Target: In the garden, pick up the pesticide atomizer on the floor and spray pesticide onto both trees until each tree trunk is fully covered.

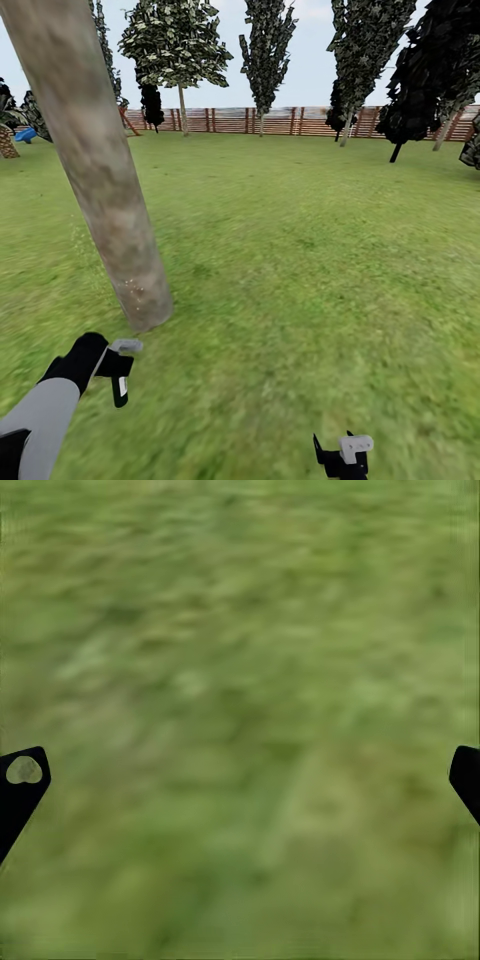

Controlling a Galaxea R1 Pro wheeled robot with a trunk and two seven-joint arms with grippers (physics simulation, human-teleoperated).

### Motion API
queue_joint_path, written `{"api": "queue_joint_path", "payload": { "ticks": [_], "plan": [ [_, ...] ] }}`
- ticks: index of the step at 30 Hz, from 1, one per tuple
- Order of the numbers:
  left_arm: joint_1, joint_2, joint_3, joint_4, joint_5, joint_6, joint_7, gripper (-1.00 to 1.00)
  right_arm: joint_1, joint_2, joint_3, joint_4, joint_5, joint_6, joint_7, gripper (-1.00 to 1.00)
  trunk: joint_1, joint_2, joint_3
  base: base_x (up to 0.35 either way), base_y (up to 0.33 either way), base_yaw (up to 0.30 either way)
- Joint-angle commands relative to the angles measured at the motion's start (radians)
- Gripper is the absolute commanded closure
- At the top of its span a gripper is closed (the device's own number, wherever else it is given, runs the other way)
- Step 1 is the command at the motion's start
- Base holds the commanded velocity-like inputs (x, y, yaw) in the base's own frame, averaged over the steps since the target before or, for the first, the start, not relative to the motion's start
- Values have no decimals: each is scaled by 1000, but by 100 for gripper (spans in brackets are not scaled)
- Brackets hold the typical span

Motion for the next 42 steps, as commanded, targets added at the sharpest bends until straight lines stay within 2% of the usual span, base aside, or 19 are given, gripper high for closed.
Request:
{"api": "queue_joint_path", "payload": {
  "ticks": [1, 13, 16, 20, 21, 23, 25, 30, 33, 39, 42],
  "plan": [
    [0, 0, 0, 0, 0, 0, 0, 100, 0, 0, 0, 0, 0, 0, 0, -100, 0, 0, 0, 287, 143, 0],
    [0, 0, -1, 0, 2, -2, -1, 100, 0, 1, 0, 0, 0, 0, 0, -100, 0, 0, 0, 278, 47, 1],
    [2, 30, 8, 0, 0, -2, -1, 100, 0, 3, 0, 0, 0, 0, 0, -100, 0, 0, 0, 14, 0, 198],
    [3, 81, 8, 3, 0, -3, -4, 100, 0, 4, 0, 0, 0, 0, 0, -100, 0, 0, 0, 2, 0, 170],
    [3, 84, 9, 3, 0, -4, -4, 100, 0, 4, 0, 0, 0, 1, 0, -100, 0, 0, 0, 0, 0, 35],
    [4, 79, 0, 1, 3, -8, -2, 100, 0, 4, 0, 0, 0, 0, 0, -100, 0, 0, 0, 0, 0, 6],
    [1, 59, 4, -1, 8, -12, -1, 100, 0, 4, 0, 0, 0, 0, 0, -100, 0, 0, 0, 0, 0, 0],
    [-9, 53, 3, -2, 9, -17, -9, 100, 0, 4, 0, 0, 0, 0, 0, -100, 0, 0, 0, 0, 0, 0],
    [-12, 64, 2, -2, 5, -18, -10, 100, 0, 4, 0, 0, 0, 0, 0, -100, 0, 0, 0, 0, 0, 0],
    [-12, 115, 2, -3, 6, -20, -11, 100, 0, 4, 0, 0, 0, 0, 0, -100, 0, 0, 0, 0, 0, 0],
    [-12, 105, 3, -3, 10, -20, -12, 100, 0, 4, 0, 0, 0, 0, 0, -100, 0, 0, 0, 0, 0, 0]
  ]
}}
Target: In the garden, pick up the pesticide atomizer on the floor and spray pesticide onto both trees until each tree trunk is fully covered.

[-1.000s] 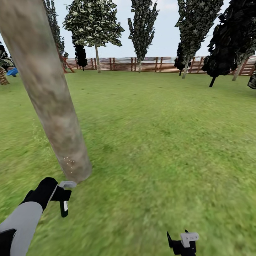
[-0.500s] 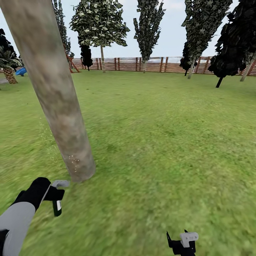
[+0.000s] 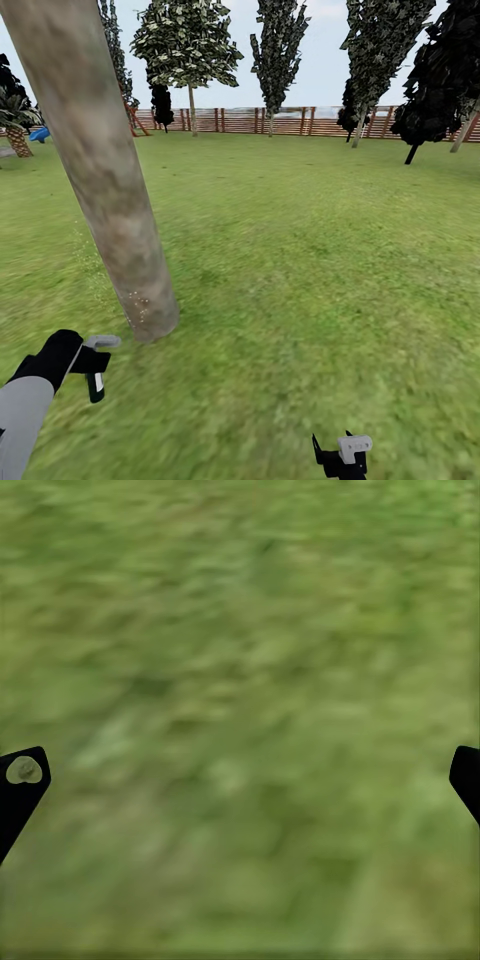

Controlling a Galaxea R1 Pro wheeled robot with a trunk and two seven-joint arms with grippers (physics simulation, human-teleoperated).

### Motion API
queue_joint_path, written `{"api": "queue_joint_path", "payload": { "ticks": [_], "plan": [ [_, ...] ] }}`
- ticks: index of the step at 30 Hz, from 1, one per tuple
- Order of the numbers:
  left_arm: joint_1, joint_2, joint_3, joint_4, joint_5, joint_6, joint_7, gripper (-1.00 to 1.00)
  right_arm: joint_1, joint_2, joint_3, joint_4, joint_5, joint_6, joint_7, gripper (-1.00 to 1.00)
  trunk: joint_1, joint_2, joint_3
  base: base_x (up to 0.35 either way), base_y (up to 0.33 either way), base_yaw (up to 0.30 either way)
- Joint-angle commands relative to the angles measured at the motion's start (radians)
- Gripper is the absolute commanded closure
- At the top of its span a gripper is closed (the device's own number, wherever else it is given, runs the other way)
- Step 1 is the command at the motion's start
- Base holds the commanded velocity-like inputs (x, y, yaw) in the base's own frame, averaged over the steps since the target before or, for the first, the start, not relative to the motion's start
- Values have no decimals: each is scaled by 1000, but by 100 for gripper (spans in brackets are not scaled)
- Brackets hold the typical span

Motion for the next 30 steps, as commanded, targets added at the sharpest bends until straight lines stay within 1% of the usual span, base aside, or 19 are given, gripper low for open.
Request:
{"api": "queue_joint_path", "payload": {
  "ticks": [1, 3, 5, 6, 9, 10, 11, 12, 14, 15, 17, 21, 23, 25, 27, 29, 30],
  "plan": [
    [-1, -13, -1, -5, -4, -1, 0, 100, 0, 0, 0, 0, 0, 0, 0, -100, 0, 0, 0, 0, 0, 0],
    [-1, -53, 0, -58, -3, 1, -1, 100, 0, 0, 0, 0, 0, 1, 0, -100, 0, 0, 0, 0, 0, 0],
    [0, -64, -1, -76, -3, 1, 0, 100, 0, 0, 0, 0, 0, 1, 0, -100, 0, 0, 0, 0, 0, 0],
    [2, -64, -2, -82, -3, 2, 0, 100, 0, 0, 0, 0, 0, 1, 0, -100, 0, 0, 0, 0, 0, 0],
    [2, -47, -3, -89, -10, 2, 0, 100, 0, 0, 0, 0, 0, 1, 0, -100, 0, 0, 0, 0, 0, 0],
    [2, -30, -2, -89, -10, 2, -1, 100, 0, 0, 0, 0, 0, 1, 0, -100, 0, 0, 0, 0, 0, 0],
    [2, -18, -2, -90, -9, 2, -1, 100, 0, 0, 0, 0, 0, 1, 0, -100, 0, 0, 0, 0, 0, 0],
    [2, 2, -1, -90, -7, 2, -1, 100, 0, 0, 0, 0, 0, 1, 0, -100, 0, 0, 0, 0, 0, 0],
    [6, 12, -2, -90, -8, 1, -1, 100, 0, 0, 0, 0, 0, 1, 0, -100, 0, 0, 0, 0, 0, 0],
    [8, 13, -2, -90, -7, 1, -1, 100, 0, 0, 0, 0, 0, 1, 0, -100, 0, 0, 0, 0, 0, 0],
    [14, 6, -5, -92, -8, 0, -1, 100, 0, 0, 0, 0, 0, 1, 0, -100, 0, 0, 0, 49, 38, 0],
    [14, 1, -4, -92, -7, 0, 0, 100, 0, 0, 0, 0, 0, 1, 0, -100, 0, 0, 0, 230, 179, 0],
    [14, -15, -4, -91, -8, 0, 0, 100, 0, 0, 0, 0, 0, 1, 0, -100, 0, 0, 0, 84, 58, 0],
    [14, -22, -5, -92, -9, 1, 0, 100, 0, 0, 0, 0, 0, 1, 0, -100, 0, 0, 0, 19, 13, 0],
    [14, -20, -7, -92, -9, 1, 0, 100, 0, 0, 0, 0, 0, 1, 0, -100, 0, 0, 0, -7, -2, 0],
    [14, -23, -7, -92, -9, 1, 1, 100, 0, 0, 0, 0, 0, 1, 0, -100, 0, 0, 0, -200, -159, 0],
    [12, -28, -4, -93, -9, 0, 3, 100, 0, 0, 0, 0, 0, 1, 0, -100, 0, 0, 0, -234, -201, 0]
  ]
}}
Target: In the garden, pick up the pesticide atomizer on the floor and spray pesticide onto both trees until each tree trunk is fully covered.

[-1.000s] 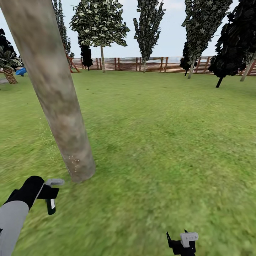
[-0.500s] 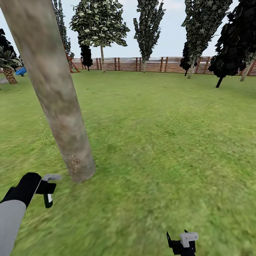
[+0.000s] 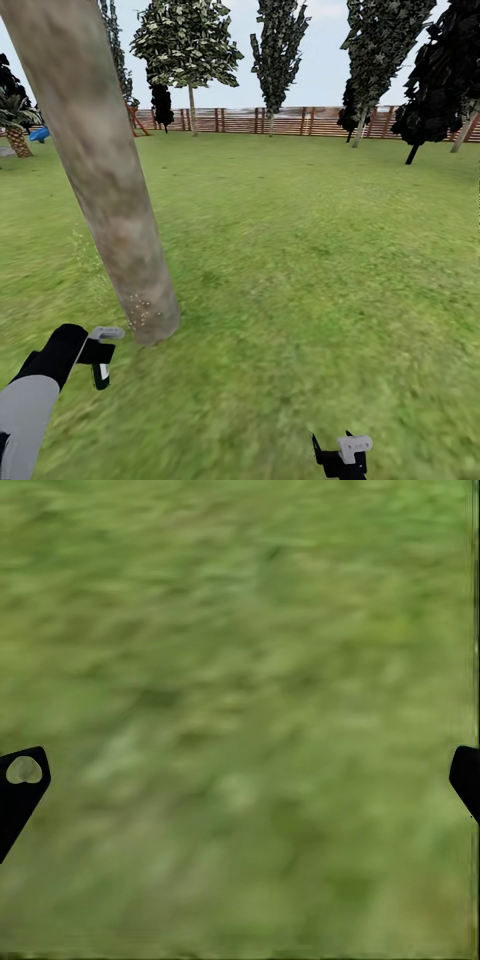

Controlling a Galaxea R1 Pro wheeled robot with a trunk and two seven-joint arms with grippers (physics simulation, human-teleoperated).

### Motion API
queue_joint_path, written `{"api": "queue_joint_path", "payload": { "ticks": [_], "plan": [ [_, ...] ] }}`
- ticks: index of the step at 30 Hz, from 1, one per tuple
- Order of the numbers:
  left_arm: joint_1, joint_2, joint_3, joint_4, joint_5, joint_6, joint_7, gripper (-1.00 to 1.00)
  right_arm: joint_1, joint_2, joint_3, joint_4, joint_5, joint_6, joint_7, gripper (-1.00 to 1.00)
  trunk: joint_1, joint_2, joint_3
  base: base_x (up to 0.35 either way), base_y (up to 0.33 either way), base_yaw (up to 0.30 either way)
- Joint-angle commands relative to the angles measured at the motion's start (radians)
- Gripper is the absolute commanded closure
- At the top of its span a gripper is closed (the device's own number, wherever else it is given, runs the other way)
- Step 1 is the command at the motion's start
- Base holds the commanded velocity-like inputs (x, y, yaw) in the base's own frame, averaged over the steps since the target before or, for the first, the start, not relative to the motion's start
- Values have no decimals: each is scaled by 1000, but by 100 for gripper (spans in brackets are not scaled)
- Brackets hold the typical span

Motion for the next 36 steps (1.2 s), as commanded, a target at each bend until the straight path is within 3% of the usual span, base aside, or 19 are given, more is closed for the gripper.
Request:
{"api": "queue_joint_path", "payload": {
  "ticks": [1, 9, 16, 24, 26, 30, 32, 34, 36],
  "plan": [
    [-9, -11, 1, 0, -3, 0, 2, 100, 0, 0, 0, 0, 0, 0, 0, -100, 0, 0, 0, -112, -253, 0],
    [-7, -13, 1, -43, -3, 14, 4, 100, 0, 1, 0, 0, 0, 0, 0, -100, 0, 0, 0, -123, -263, 7],
    [-9, -21, 1, -43, -3, 12, 4, 100, 0, 2, 0, 0, 0, 0, 0, -100, 0, 0, 0, -177, -249, 228],
    [-14, -74, -2, -100, -3, 19, 4, 100, 0, 1, 0, 0, 0, 0, 0, -100, 0, 0, 0, -141, -175, 277],
    [-14, -77, -17, -110, -4, 20, 4, 100, 0, 1, 0, 0, 0, 0, 0, -100, 0, 0, 0, -11, -19, 240],
    [-17, -76, -135, -116, -11, 24, 5, 100, 0, 1, 0, -1, 0, 0, 0, -100, 0, 0, 0, -2, -4, 52],
    [-20, -77, -171, -116, -5, 83, 2, 100, 0, 0, 0, -1, 0, 0, 0, -100, 0, 0, 0, 0, -1, 9],
    [-49, -76, -186, -129, 0, 166, -42, 100, 0, 1, 0, 0, 0, 0, 0, -100, 0, 0, 0, 0, 0, 2],
    [-74, -69, -189, -135, -1, 188, -116, 100, 0, 0, 0, -1, 0, 0, 0, -100, 0, 0, 0, 0, 0, 0]
  ]
}}
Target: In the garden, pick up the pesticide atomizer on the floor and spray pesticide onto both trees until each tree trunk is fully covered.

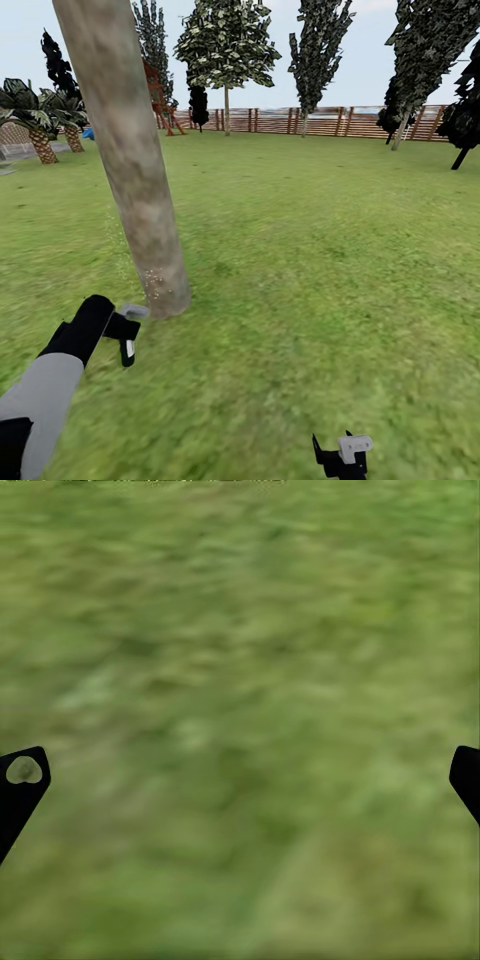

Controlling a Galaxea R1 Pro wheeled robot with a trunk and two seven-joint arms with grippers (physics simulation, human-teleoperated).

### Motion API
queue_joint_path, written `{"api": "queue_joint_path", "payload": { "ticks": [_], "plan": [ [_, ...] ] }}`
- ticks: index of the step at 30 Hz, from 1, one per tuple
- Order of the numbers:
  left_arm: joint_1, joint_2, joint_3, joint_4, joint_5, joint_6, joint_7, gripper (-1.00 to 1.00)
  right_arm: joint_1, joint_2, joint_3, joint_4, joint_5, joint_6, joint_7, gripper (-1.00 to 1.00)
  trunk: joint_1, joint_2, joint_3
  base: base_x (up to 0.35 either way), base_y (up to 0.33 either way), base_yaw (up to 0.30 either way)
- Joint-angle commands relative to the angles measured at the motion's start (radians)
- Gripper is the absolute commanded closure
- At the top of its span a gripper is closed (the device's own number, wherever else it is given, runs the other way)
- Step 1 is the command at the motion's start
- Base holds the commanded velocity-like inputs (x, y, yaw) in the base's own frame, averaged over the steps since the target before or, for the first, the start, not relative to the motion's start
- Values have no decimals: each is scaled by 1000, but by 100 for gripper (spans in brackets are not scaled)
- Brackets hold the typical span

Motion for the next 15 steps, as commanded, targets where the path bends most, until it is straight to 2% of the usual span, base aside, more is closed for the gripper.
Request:
{"api": "queue_joint_path", "payload": {
  "ticks": [1, 4, 10, 13, 15],
  "plan": [
    [-14, 2, -1, -5, -10, 6, -39, 100, 0, -1, 0, 0, 0, 0, 0, -100, 0, 0, 0, 0, 0, 0],
    [-34, 6, -3, -24, -12, 19, -78, 100, 0, -1, 0, 1, 0, -1, 0, -100, 0, 0, 0, 0, 0, 0],
    [-45, -3, -4, -70, -15, 27, -86, 100, 0, -3, 0, 0, 0, -1, 0, -100, 0, 0, 0, 0, 0, 0],
    [-80, 2, -3, -71, -13, 36, -86, 100, 0, -3, 0, 0, 0, 0, 0, -100, 0, 0, 0, 0, 0, 0],
    [-107, -4, -3, -66, -12, 40, -85, 100, 0, -3, 0, 0, 0, 0, -1, -100, 0, 0, 0, 0, 0, 0]
  ]
}}
